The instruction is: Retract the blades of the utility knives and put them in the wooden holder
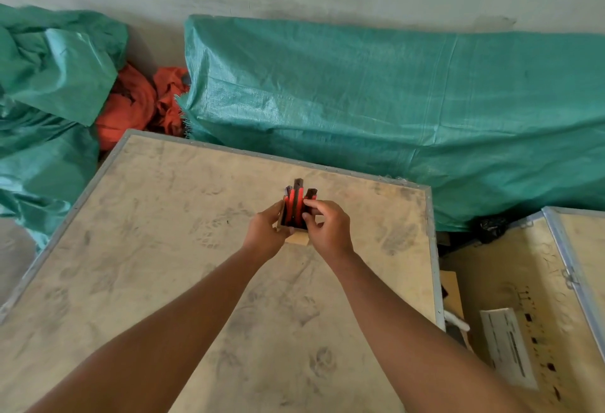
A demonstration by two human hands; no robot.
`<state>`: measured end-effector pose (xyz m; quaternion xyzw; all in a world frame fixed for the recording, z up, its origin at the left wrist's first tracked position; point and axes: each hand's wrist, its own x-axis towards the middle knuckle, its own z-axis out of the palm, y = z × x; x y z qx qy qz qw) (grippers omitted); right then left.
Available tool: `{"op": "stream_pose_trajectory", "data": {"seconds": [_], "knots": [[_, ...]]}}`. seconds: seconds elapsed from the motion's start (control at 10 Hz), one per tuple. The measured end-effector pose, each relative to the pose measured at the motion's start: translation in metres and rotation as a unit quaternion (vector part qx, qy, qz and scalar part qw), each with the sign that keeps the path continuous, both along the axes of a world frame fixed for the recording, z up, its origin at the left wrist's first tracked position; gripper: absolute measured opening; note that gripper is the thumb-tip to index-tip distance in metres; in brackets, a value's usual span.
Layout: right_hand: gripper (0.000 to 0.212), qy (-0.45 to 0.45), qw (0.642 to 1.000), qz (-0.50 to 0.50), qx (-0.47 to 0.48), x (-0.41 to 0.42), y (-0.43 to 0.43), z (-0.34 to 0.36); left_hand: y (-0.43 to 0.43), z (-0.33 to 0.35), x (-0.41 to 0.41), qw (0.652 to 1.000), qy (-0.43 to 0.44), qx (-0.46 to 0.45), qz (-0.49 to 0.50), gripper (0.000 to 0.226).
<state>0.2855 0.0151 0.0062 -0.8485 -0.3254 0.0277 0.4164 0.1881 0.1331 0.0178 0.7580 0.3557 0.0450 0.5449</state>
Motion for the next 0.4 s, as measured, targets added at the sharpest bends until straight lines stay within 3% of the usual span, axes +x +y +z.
{"op": "stream_pose_trajectory", "data": {"seconds": [0.3, 0.4], "knots": [[0.032, 0.047, 0.998, -0.036, 0.025, -0.007, -0.007, 0.031, 0.003, 0.010, -0.004, 1.000, 0.003, -0.020, 0.014, 0.074], [0.034, 0.096, 0.989, -0.044, 0.100, -0.004, -0.012, 0.078, -0.005, 0.013, -0.019, 1.000, 0.001, -0.012, 0.029, 0.074]]}}
